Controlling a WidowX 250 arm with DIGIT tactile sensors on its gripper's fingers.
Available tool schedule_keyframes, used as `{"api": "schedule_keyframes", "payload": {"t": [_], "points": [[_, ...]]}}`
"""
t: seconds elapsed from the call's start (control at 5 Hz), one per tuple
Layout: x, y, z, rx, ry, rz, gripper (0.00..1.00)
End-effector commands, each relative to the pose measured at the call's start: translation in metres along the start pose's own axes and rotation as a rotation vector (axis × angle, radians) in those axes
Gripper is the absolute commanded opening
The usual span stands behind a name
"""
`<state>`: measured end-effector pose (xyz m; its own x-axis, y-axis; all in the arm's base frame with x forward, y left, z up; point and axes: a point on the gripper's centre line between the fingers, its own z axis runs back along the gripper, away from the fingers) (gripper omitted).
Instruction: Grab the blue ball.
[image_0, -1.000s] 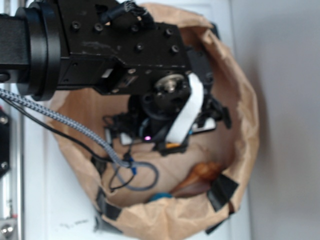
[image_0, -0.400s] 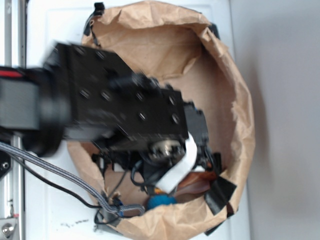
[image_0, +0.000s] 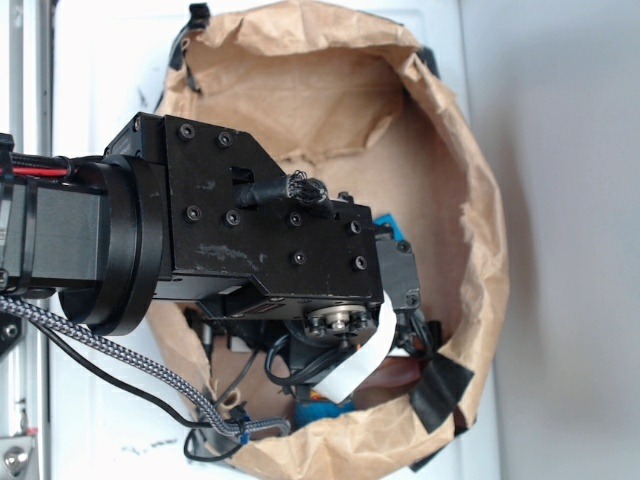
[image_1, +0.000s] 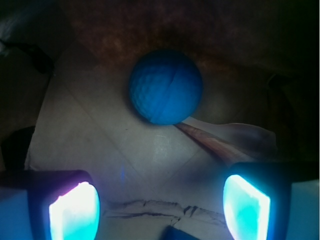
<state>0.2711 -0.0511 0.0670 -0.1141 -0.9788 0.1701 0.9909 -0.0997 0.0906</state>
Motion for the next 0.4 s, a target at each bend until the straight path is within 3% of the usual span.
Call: {"api": "schedule_keyframes", "payload": {"t": [0.0, 0.2], "points": [[0.026, 0.008, -0.003, 0.106, -0.054, -0.058, 1.0], [0.037, 0.001, -0.006, 0.083, -0.103, -0.1, 1.0]]}}
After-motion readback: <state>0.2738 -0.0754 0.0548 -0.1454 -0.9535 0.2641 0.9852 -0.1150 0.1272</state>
